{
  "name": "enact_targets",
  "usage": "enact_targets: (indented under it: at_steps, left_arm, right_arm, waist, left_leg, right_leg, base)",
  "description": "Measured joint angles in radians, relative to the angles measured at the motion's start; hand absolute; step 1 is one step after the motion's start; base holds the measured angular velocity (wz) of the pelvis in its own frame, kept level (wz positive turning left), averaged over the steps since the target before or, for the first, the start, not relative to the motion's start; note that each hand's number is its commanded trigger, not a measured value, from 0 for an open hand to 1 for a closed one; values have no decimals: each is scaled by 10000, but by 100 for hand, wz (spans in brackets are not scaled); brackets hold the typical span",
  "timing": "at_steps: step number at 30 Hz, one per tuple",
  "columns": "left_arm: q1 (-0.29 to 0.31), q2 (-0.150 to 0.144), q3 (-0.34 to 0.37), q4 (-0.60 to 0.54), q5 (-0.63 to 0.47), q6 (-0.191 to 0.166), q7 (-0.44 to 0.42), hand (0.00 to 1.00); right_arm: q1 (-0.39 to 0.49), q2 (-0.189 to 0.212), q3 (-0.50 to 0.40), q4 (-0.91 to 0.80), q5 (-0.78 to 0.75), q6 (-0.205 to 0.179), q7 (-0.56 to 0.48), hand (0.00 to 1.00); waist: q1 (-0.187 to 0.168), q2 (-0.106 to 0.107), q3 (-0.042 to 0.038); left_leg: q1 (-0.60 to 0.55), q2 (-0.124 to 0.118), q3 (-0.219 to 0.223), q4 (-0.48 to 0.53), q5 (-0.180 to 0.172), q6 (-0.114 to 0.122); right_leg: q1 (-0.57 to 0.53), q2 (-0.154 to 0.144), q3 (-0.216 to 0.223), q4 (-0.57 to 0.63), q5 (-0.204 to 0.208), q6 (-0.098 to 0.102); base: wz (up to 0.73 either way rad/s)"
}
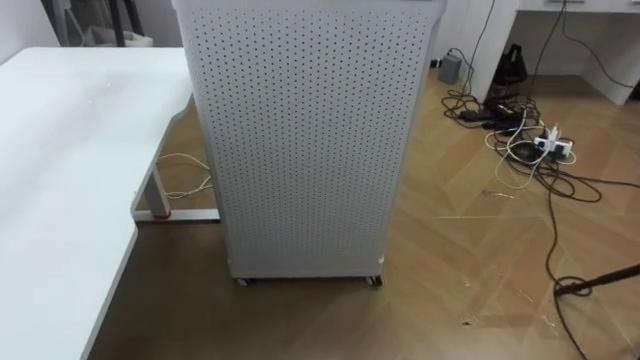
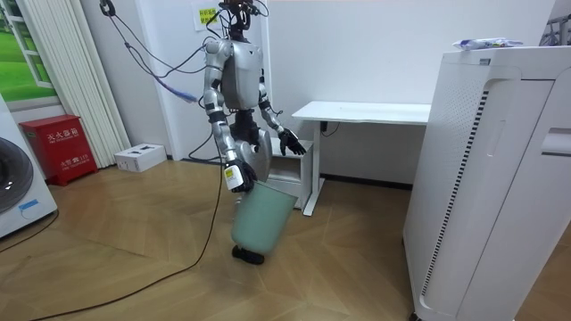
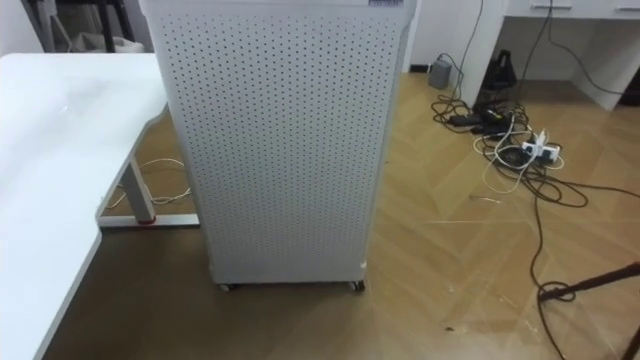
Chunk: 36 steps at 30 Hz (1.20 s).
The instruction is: Pick garbage
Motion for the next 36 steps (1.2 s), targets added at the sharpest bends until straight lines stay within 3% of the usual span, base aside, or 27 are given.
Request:
enact_targets:
  at_steps: [3, 6, 10, 12, 14, 15, 16, 17, 18, 19, 20, 21, 22, 23, 24, 26, 27, 28, 29, 30, 31, 32, 33, 35, 36]
  left_arm:
    - [237, -102, 471, 4, 24, 95, 9, 0]
    - [409, -123, 587, 68, 16, 176, 18, 0]
    - [408, -122, 623, 340, 10, 201, 32, 0]
    - [404, -122, 799, 424, 18, 315, 26, 0]
    - [401, -63, 1184, 463, 30, 561, 27, 0]
    - [409, -46, 1239, 463, 13, 641, 28, 0]
    - [398, -61, 1224, 459, 3, 753, 20, 0]
    - [372, -97, 1161, 447, 26, 765, -2, 0]
    - [374, -110, 1106, 455, 15, 766, -7, 0]
    - [362, -118, 860, 459, 26, 768, -19, 0]
    - [342, -121, 545, 436, 22, 752, -20, 0]
    - [363, -130, 450, 441, 31, 740, -18, 0]
    - [427, -163, 438, 495, 99, 737, -14, 0]
    - [546, -165, 460, 618, 270, 739, -2, 0]
    - [629, -164, 489, 681, 354, 740, 9, 0]
    - [1025, -193, 545, 692, 377, 748, 24, 0]
    - [1092, -222, 568, 694, 393, 750, 20, 0]
    - [1142, -298, 580, 685, 417, 748, 9, 0]
    - [1139, -338, 577, 673, 427, 717, -22, 0]
    - [1142, -341, 574, 675, 423, 685, -35, 0]
    - [1110, -271, 589, 691, 429, 635, -55, 0]
    - [1042, -173, 630, 773, 398, 559, -54, 0]
    - [920, -162, 633, 796, 400, 552, -48, 0]
    - [418, -195, 646, 771, 403, 288, -37, 0]
    - [290, -192, 643, 768, 390, 245, -35, 0]
  right_arm:
    - [-10, 33, -172, 86, 17, 0, 151, 100]
    - [6, 53, -193, 105, 33, 1, 233, 100]
    - [-30, 105, -214, 180, -45, 10, 446, 100]
    - [-52, 162, -215, 179, -98, 15, 537, 100]
    - [-58, 371, -247, 136, -421, 41, 551, 100]
    - [-60, 439, -315, 107, -509, 55, 551, 100]
    - [-59, 462, -395, 43, -519, 85, 551, 100]
    - [-76, 428, -495, 35, -498, 104, 538, 100]
    - [-75, 409, -509, 35, -473, 116, 529, 100]
    - [-54, 365, -507, 46, -394, 148, 479, 100]
    - [-67, 309, -509, 45, -266, 203, 374, 100]
    - [-86, 272, -517, 44, -266, 212, 343, 100]
    - [-153, 227, -514, 46, -279, 214, 334, 100]
    - [-227, 190, -448, 47, -309, 214, 335, 100]
    - [-221, 178, -383, 46, -333, 216, 344, 100]
    - [-30, 200, -344, 24, -367, 254, 422, 100]
    - [22, 196, -345, 24, -366, 292, 437, 100]
    - [94, 178, -346, 23, -365, 402, 441, 100]
    - [78, 169, -347, 21, -350, 461, 458, 100]
    - [60, 169, -356, 19, -339, 462, 505, 100]
    - [27, 219, -376, 14, -331, 465, 598, 100]
    - [59, 304, -366, 7, -322, 494, 652, 100]
    - [76, 310, -368, 6, -304, 503, 650, 100]
    - [4, 331, -409, -31, -323, 557, 505, 100]
    - [-30, 333, -413, -39, -317, 559, 431, 100]
  waist:
    - [8, 45, 24]
    - [-4, 122, -17]
    - [3, 138, -22]
    - [55, 156, -16]
    - [205, 106, 7]
    - [195, 66, 8]
    - [183, 95, 13]
    - [205, 110, 51]
    - [232, 47, 103]
    - [210, 62, 87]
    - [270, 44, 96]
    - [331, 22, 74]
    - [543, 94, 77]
    - [657, 225, 104]
    - [707, 282, 81]
    - [732, 323, 65]
    - [718, 294, 73]
    - [700, 195, 27]
    - [773, 76, 39]
    - [781, 34, 40]
    - [780, -74, 37]
    - [774, -338, -22]
    - [768, -401, -32]
    - [793, -517, 36]
    - [757, -529, 33]
  left_leg:
    - [56, 28, 1, -13, -25, -16]
    - [84, 93, -36, 24, -103, -51]
    - [71, 236, -131, 422, -299, -179]
    - [-196, 476, -69, 1226, -705, -296]
    - [-814, 783, -24, 2966, -1163, -583]
    - [-1040, 852, -23, 3501, -1166, -590]
    - [-1646, 1065, -94, 4767, -1133, -596]
    - [-2421, 1200, -433, 6235, -843, -504]
    - [-2772, 1128, -650, 6734, -786, -437]
    - [-3377, 760, -779, 6763, -922, -242]
    - [-3992, 266, -737, 6101, -915, -218]
    - [-4239, 40, -715, 5539, -810, -288]
    - [-4615, -269, -737, 4114, -359, -549]
    - [-4841, -297, -757, 2675, 201, -691]
    - [-4894, -254, -791, 2096, 398, -691]
    - [-4923, -42, -835, 921, 885, -545]
    - [-4934, -40, -793, 1002, 1222, -520]
    - [-4945, -69, -509, 1412, 1775, -398]
    - [-5014, -67, -186, 1972, 2037, -226]
    - [-5086, -84, -97, 2326, 2105, -110]
    - [-5142, -298, -8, 3007, 1947, 196]
    - [-5141, -683, -8, 3451, 1612, 676]
    - [-5126, -825, -42, 3648, 1384, 863]
    - [-4712, -1233, -60, 4086, 574, 1096]
    - [-4574, -1306, -57, 4111, 427, 1194]
  right_leg:
    - [70, 25, -43, -38, 0, -1]
    - [224, 85, -88, -147, 6, -19]
    - [308, 140, -443, 69, -173, -174]
    - [244, 219, -859, 359, -389, -314]
    - [16, 379, -938, 988, -904, -574]
    - [-24, 390, -925, 1133, -1091, -667]
    - [3, 474, -848, 1288, -1244, -770]
    - [66, 660, -534, 1488, -1383, -948]
    - [94, 750, -290, 1599, -1472, -1050]
    - [136, 821, 20, 1698, -1598, -1153]
    - [74, 789, 278, 1852, -1740, -1173]
    - [80, 780, 385, 1875, -1779, -1187]
    - [103, 789, 622, 1911, -1841, -1198]
    - [110, 797, 652, 1964, -1956, -1221]
    - [143, 797, 651, 2009, -2064, -1202]
    - [581, 662, 641, 2301, -2723, -1090]
    - [729, 574, 642, 2349, -2913, -1024]
    - [959, 295, 564, 2345, -3230, -849]
    - [1169, -68, 461, 2317, -3494, -577]
    - [1293, -238, 373, 2286, -3632, -427]
    - [1576, -580, 177, 2321, -3888, -44]
    - [1807, -947, 102, 2404, -4057, 164]
    - [1836, -1075, -6, 2700, -4070, 184]
    - [1358, -1654, -213, 4959, -3515, 411]
    - [1129, -1789, -247, 5691, -3169, 514]
  base:
    - [0]
    - [3]
    - [7]
    - [-6]
    - [-14]
    - [12]
    - [29]
    - [33]
    - [44]
    - [50]
    - [43]
    - [6]
    - [-32]
    - [-42]
    - [-47]
    - [-32]
    - [-17]
    - [-30]
    - [-41]
    - [-57]
    - [-39]
    - [-24]
    - [-6]
    - [0]
    - [5]
